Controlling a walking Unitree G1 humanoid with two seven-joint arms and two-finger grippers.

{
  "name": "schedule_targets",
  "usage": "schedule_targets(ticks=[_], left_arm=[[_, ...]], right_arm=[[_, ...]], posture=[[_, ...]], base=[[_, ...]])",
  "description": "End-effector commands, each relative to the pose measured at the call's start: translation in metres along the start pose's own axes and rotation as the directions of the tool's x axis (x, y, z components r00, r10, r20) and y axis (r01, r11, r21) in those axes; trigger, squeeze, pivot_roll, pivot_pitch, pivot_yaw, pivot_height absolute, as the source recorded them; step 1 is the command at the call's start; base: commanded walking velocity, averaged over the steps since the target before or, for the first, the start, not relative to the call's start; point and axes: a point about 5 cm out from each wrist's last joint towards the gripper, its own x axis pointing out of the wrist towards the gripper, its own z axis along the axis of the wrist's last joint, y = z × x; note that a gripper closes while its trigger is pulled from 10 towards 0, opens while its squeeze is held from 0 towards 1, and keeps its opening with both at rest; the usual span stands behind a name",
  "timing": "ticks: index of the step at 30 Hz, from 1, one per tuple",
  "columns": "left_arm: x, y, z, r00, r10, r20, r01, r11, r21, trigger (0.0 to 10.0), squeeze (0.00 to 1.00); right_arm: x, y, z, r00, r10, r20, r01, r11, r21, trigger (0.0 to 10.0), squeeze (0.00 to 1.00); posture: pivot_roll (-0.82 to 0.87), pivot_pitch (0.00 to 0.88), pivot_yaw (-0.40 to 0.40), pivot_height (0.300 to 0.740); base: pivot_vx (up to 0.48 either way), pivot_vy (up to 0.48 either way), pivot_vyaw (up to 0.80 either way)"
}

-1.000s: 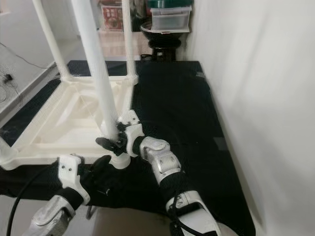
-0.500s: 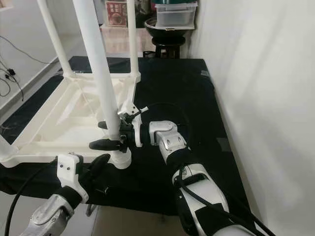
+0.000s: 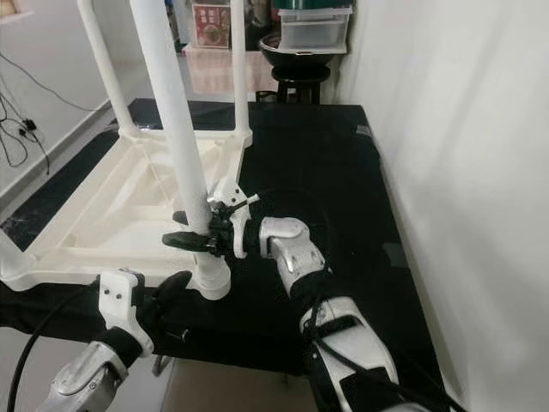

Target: Building children table

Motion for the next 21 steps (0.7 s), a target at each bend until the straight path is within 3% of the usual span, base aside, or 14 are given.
schedule_targets(ticks=[1,2,4,12,13,14,15,20,21], left_arm=[[-0.002,0.001,0.001,1.0,-0.003,-0.006,0.003,1.0,0.001,10.0,0.0],[-0.002,0.001,0.001,1.0,-0.003,-0.006,0.003,1.0,0.001,10.0,0.0],[-0.003,0.001,0.002,1.0,-0.005,-0.007,0.005,1.0,0.002,10.0,0.0],[-0.002,0.001,0.002,1.0,-0.003,-0.005,0.003,1.0,0.0,10.0,0.0],[-0.001,0.002,0.004,1.0,0.001,0.003,-0.001,1.0,-0.002,10.0,0.0],[-0.001,0.002,0.005,1.0,0.004,0.01,-0.004,1.0,-0.005,10.0,0.0],[-0.001,0.003,0.007,1.0,0.005,0.014,-0.005,1.0,-0.006,10.0,0.0],[-0.001,0.003,0.009,1.0,0.005,0.018,-0.005,1.0,-0.006,10.0,0.0],[-0.001,0.005,0.011,1.0,0.005,0.019,-0.004,1.0,-0.008,10.0,0.0]], right_arm=[[-0.003,0.011,-0.037,0.957,-0.237,-0.166,0.253,0.964,0.083,0.0,0.0],[-0.003,0.011,-0.037,0.957,-0.237,-0.166,0.253,0.964,0.083,0.0,0.0],[-0.002,0.03,-0.04,0.943,-0.292,-0.161,0.304,0.951,0.051,0.0,0.0],[0.005,0.023,-0.033,0.951,-0.268,-0.154,0.278,0.959,0.048,0.1,0.0],[0.008,0.026,-0.029,0.958,-0.241,-0.157,0.252,0.967,0.05,10.0,0.0],[0.01,0.027,-0.025,0.966,-0.213,-0.148,0.223,0.973,0.056,10.0,0.0],[0.011,0.029,-0.022,0.969,-0.203,-0.144,0.213,0.975,0.059,10.0,0.64],[0.012,0.03,-0.015,0.979,-0.158,-0.125,0.166,0.984,0.06,10.0,0.64],[0.01,0.032,-0.005,0.997,0.021,-0.07,-0.018,0.999,0.044,10.0,1.0]], posture=[[0.01,0.018,0.015,0.74],[0.01,0.018,0.015,0.74],[0.01,0.01,0.024,0.74],[0.01,0.008,0.011,0.74],[0.02,0.008,0.011,0.74],[0.02,0.008,0.011,0.74],[0.02,0.008,0.013,0.74],[0.02,0.013,0.02,0.74],[0.03,0.009,0.031,0.74]], base=[[0.0,0.0,0.0],[0.0,0.0,0.0],[0.0,0.0,0.0],[0.0,0.0,0.0],[0.0,0.0,0.0],[0.0,0.0,0.0],[0.0,0.0,0.0],[0.0,0.0,0.0],[0.0,0.0,0.0]])
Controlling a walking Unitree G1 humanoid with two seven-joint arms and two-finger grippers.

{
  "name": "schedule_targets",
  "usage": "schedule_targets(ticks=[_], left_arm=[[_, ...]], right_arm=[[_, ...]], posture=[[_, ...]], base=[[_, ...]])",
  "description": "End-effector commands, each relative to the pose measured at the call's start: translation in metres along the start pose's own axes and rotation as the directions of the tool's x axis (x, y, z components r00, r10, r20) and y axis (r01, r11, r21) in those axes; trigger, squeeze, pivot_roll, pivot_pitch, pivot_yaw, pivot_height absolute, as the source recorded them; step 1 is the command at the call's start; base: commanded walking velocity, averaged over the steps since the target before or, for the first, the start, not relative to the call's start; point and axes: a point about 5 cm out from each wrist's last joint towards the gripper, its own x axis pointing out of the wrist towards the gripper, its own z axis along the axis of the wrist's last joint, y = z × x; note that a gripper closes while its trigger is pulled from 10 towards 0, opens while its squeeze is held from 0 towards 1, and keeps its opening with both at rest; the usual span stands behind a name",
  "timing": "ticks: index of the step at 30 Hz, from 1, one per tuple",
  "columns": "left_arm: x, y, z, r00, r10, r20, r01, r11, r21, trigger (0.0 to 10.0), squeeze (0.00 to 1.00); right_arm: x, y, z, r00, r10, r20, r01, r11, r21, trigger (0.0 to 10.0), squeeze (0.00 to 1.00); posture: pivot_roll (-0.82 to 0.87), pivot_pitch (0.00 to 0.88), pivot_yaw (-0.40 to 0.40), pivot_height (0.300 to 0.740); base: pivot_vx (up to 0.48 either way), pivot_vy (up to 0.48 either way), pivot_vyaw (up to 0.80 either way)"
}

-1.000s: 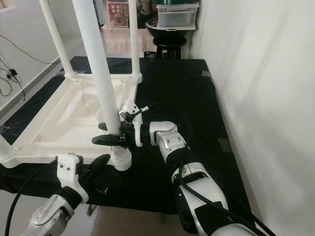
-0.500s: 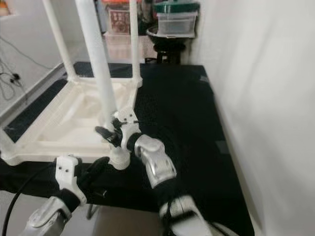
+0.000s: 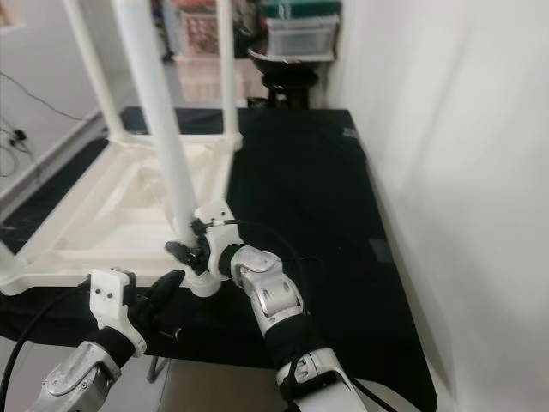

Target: Building children table

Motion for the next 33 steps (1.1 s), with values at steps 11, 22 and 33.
schedule_targets(ticks=[11,22,33], left_arm=[[-0.012,-0.005,-0.006,0.998,-0.01,-0.065,0.013,0.999,0.045,10.0,0.0],[-0.024,-0.016,-0.009,0.997,-0.026,-0.073,0.032,0.997,0.075,10.0,0.0],[-0.035,-0.017,-0.006,0.997,0.022,-0.075,-0.01,0.987,0.158,10.0,0.0]], right_arm=[[-0.01,-0.029,0.027,0.891,0.454,0.024,-0.451,0.888,-0.089,9.8,0.0],[-0.021,-0.048,0.024,0.91,0.414,-0.005,-0.413,0.905,-0.104,0.0,0.0],[-0.074,-0.039,-0.043,0.926,-0.355,-0.127,0.362,0.932,0.034,0.0,0.0]], posture=[[0.05,0.0,0.022,0.74],[0.03,0.0,0.018,0.74],[-0.03,0.024,0.037,0.74]], base=[[0.0,0.0,0.0],[0.0,0.0,0.0],[0.0,0.0,0.0]])
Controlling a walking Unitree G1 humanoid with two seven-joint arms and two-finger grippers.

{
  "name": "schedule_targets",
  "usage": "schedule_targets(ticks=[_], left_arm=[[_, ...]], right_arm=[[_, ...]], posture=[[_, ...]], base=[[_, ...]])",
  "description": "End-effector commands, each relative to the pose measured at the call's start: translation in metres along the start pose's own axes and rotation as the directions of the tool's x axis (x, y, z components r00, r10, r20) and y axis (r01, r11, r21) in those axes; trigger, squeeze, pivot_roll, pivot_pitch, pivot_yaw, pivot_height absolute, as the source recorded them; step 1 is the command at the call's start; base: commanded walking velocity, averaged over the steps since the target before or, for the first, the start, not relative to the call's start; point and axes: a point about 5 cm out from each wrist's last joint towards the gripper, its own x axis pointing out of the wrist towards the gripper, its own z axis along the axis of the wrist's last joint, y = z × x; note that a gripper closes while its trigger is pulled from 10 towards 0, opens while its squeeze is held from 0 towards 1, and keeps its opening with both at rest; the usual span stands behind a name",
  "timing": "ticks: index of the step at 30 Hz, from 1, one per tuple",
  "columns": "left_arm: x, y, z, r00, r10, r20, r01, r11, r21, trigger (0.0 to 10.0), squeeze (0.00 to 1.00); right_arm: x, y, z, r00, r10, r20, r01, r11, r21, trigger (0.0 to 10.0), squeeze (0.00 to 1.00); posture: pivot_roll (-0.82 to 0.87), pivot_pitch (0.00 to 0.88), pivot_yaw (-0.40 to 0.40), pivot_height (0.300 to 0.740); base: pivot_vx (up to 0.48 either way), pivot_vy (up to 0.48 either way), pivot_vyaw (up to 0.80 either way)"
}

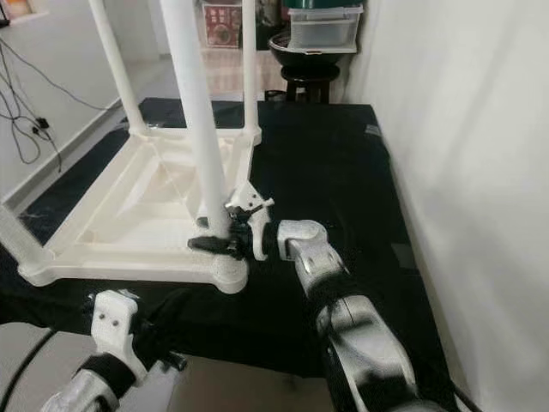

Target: Building children table

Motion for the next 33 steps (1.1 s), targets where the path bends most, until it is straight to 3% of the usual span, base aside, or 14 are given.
schedule_targets(ticks=[1,9,10,16,20,21,22,23,26,29,30,31,32,33], left_arm=[[-0.002,0.005,0.0,1.0,0.018,-0.007,-0.018,0.999,0.043,10.0,0.0],[0.01,0.009,0.0,0.999,-0.026,-0.021,0.027,0.999,0.039,10.0,0.0],[0.011,0.009,0.0,1.0,-0.021,-0.021,0.022,0.999,0.033,10.0,0.0],[0.013,0.012,-0.001,1.0,-0.005,-0.018,0.005,1.0,0.029,10.0,0.0],[0.016,0.012,-0.001,1.0,-0.007,-0.012,0.007,1.0,0.022,10.0,0.0],[0.017,0.012,-0.001,1.0,-0.008,-0.01,0.008,1.0,0.019,10.0,0.0],[0.017,0.012,-0.001,1.0,-0.008,-0.01,0.008,1.0,0.019,10.0,0.0],[0.018,0.012,-0.001,1.0,-0.009,-0.008,0.009,1.0,0.016,10.0,0.0],[0.02,0.012,-0.001,1.0,-0.01,-0.003,0.01,1.0,0.012,10.0,0.0],[0.02,0.012,-0.001,1.0,-0.011,-0.001,0.011,1.0,0.012,10.0,0.0],[0.022,0.012,0.0,1.0,-0.012,0.003,0.012,1.0,0.014,10.0,0.0],[0.022,0.012,0.0,1.0,-0.012,0.003,0.012,1.0,0.014,10.0,0.0],[0.023,0.012,0.001,1.0,-0.013,0.007,0.013,1.0,0.018,10.0,0.0],[0.024,0.011,0.001,1.0,-0.013,0.01,0.013,1.0,0.02,10.0,0.0]], right_arm=[[-0.026,0.011,-0.032,0.976,-0.112,-0.189,0.121,0.992,0.039,0.0,0.0],[-0.003,0.017,-0.015,0.987,0.051,-0.15,-0.053,0.999,-0.011,0.2,0.0],[0.002,0.021,-0.012,0.984,0.112,-0.141,-0.114,0.993,-0.004,10.0,1.0],[0.001,0.042,0.019,0.943,0.325,-0.077,-0.327,0.945,-0.025,10.0,1.0],[0.003,0.035,0.032,0.888,0.46,-0.014,-0.46,0.886,-0.056,10.0,1.0],[0.003,0.031,0.036,0.845,0.534,0.007,-0.533,0.844,-0.062,10.0,0.65],[0.003,0.031,0.036,0.845,0.534,0.007,-0.533,0.844,-0.062,10.0,0.65],[0.004,0.025,0.04,0.803,0.596,0.011,-0.593,0.8,-0.089,10.0,0.0],[0.01,0.015,0.045,0.73,0.684,-0.012,-0.682,0.726,-0.088,10.0,0.0],[0.012,0.013,0.047,0.713,0.701,-0.021,-0.7,0.71,-0.079,10.0,0.0],[0.015,0.01,0.048,0.696,0.718,-0.021,-0.718,0.694,-0.056,4.3,0.0],[0.015,0.01,0.048,0.696,0.718,-0.021,-0.718,0.694,-0.056,4.3,0.0],[0.016,0.009,0.049,0.688,0.725,-0.021,-0.725,0.688,-0.037,0.0,0.0],[0.016,0.008,0.048,0.68,0.733,-0.022,-0.733,0.68,-0.025,0.0,0.0]], posture=[[-0.03,0.024,0.037,0.74],[-0.04,0.016,0.044,0.74],[-0.03,0.015,0.045,0.74],[-0.02,0.01,0.043,0.74],[-0.01,0.0,0.032,0.74],[-0.01,0.0,0.032,0.74],[-0.01,0.0,0.032,0.74],[0.0,0.0,0.028,0.74],[0.01,0.0,0.022,0.74],[0.01,0.0,0.02,0.74],[0.01,0.0,0.021,0.74],[0.01,0.0,0.021,0.74],[0.01,0.0,0.021,0.74],[0.01,0.0,0.019,0.74]], base=[[0.0,0.0,0.0],[0.0,0.0,0.0],[0.0,0.0,0.0],[0.0,0.0,0.0],[0.0,0.0,0.0],[0.0,0.0,0.0],[0.0,0.0,0.0],[0.0,0.0,0.0],[0.0,0.0,0.0],[0.0,0.0,0.0],[0.0,0.0,0.0],[0.0,0.0,0.0],[0.0,0.0,0.0],[0.0,0.0,0.0]])
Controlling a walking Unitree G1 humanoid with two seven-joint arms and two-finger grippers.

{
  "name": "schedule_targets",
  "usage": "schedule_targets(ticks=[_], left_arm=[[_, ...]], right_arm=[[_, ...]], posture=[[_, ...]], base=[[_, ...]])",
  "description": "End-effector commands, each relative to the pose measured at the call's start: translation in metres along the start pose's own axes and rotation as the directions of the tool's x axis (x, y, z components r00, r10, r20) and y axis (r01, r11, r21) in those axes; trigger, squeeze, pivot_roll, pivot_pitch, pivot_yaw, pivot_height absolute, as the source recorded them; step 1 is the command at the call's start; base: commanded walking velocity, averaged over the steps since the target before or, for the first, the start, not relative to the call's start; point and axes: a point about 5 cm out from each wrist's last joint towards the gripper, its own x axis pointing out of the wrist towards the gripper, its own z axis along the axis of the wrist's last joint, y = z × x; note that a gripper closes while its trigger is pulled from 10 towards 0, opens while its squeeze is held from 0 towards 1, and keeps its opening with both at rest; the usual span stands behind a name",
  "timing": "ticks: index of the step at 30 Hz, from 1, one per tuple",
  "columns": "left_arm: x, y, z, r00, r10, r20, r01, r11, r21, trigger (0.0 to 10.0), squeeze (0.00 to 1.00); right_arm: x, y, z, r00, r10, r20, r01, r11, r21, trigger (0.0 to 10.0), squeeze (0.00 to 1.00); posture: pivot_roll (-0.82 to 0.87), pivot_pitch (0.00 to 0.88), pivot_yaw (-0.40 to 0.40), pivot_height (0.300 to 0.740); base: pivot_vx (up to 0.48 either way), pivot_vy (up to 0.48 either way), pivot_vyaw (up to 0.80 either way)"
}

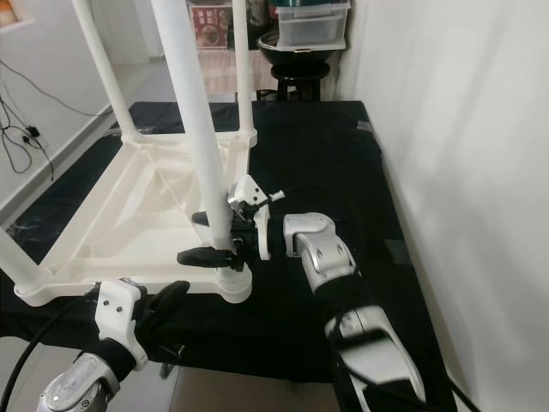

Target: Building children table

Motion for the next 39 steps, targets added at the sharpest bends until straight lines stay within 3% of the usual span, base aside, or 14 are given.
schedule_targets(ticks=[1,12,13,14,15,16,18,27,28,29,30,31,34,39], left_arm=[[0.001,0.001,-0.002,1.0,0.007,-0.006,-0.007,1.0,0.004,10.0,0.0],[0.002,0.0,-0.001,1.0,0.003,-0.003,-0.003,1.0,-0.014,10.0,0.0],[0.001,0.0,-0.001,1.0,0.002,-0.003,-0.002,1.0,-0.019,10.0,0.0],[0.0,0.001,0.0,1.0,0.002,-0.002,-0.003,1.0,-0.023,10.0,0.0],[0.0,0.001,0.0,1.0,0.002,-0.002,-0.003,1.0,-0.023,10.0,0.0],[-0.001,0.002,0.0,1.0,0.003,-0.001,-0.003,1.0,-0.025,10.0,0.0],[-0.002,0.003,0.001,1.0,0.002,-0.001,-0.002,1.0,-0.026,10.0,0.0],[0.0,0.004,0.0,1.0,0.001,-0.002,-0.001,1.0,-0.031,10.0,0.0],[0.0,0.005,0.0,1.0,0.008,0.002,-0.008,0.999,-0.033,10.0,0.0],[0.001,0.005,0.0,1.0,0.016,0.005,-0.016,0.999,-0.033,10.0,0.0],[0.001,0.005,0.0,1.0,0.016,0.005,-0.016,0.999,-0.033,10.0,0.0],[0.001,0.005,0.001,1.0,0.02,0.007,-0.02,0.999,-0.034,10.0,0.0],[0.003,0.005,0.0,1.0,0.018,0.007,-0.017,0.999,-0.041,10.0,0.0],[0.004,0.005,-0.001,1.0,0.013,0.006,-0.013,0.999,-0.046,10.0,0.0]], right_arm=[[0.006,0.002,0.001,0.998,0.059,0.007,-0.059,0.998,0.009,0.0,0.0],[-0.002,0.001,-0.01,0.999,-0.033,0.003,0.033,0.999,-0.002,0.0,0.0],[0.002,0.001,-0.021,0.984,-0.176,-0.016,0.176,0.984,0.008,0.0,0.0],[0.012,0.007,-0.038,0.884,-0.464,-0.06,0.468,0.879,0.096,0.0,0.0],[0.012,0.007,-0.038,0.884,-0.464,-0.06,0.468,0.879,0.096,0.0,0.0],[0.011,0.012,-0.05,0.749,-0.65,-0.124,0.662,0.735,0.146,0.0,0.0],[0.016,0.025,-0.055,0.696,-0.703,-0.145,0.718,0.684,0.128,0.0,0.0],[0.025,0.027,-0.052,0.746,-0.656,-0.11,0.665,0.738,0.115,0.0,0.0],[0.028,0.025,-0.049,0.764,-0.637,-0.099,0.645,0.756,0.114,10.0,0.0],[0.031,0.023,-0.044,0.791,-0.606,-0.085,0.612,0.783,0.113,10.0,0.33],[0.031,0.023,-0.044,0.791,-0.606,-0.085,0.612,0.783,0.113,10.0,0.33],[0.035,0.023,-0.036,0.831,-0.553,-0.056,0.555,0.824,0.115,10.0,1.0],[0.038,0.02,-0.017,0.914,-0.405,0.023,0.401,0.911,0.096,10.0,1.0],[0.036,0.027,-0.004,0.957,-0.286,0.042,0.284,0.958,0.048,10.0,0.98]], posture=[[0.01,0.0,0.019,0.74],[0.0,0.0,0.018,0.74],[0.0,0.005,0.014,0.74],[-0.01,0.023,0.017,0.74],[-0.01,0.023,0.017,0.74],[-0.01,0.027,0.016,0.74],[-0.01,0.029,0.023,0.74],[-0.02,0.017,0.024,0.74],[-0.01,0.012,0.021,0.74],[-0.01,0.007,0.021,0.74],[-0.01,0.007,0.021,0.74],[-0.01,0.007,0.021,0.74],[-0.01,0.0,0.023,0.74],[-0.01,0.0,0.023,0.74]], base=[[0.0,0.0,0.0],[0.0,0.0,0.0],[0.0,0.0,0.0],[0.0,0.0,0.0],[0.0,0.0,0.0],[0.0,0.0,0.0],[0.0,0.0,0.0],[0.0,0.0,0.0],[0.0,0.0,0.0],[0.0,0.0,0.0],[0.0,0.0,0.0],[0.0,0.0,0.0],[0.0,0.0,0.0],[0.0,0.0,0.0]])
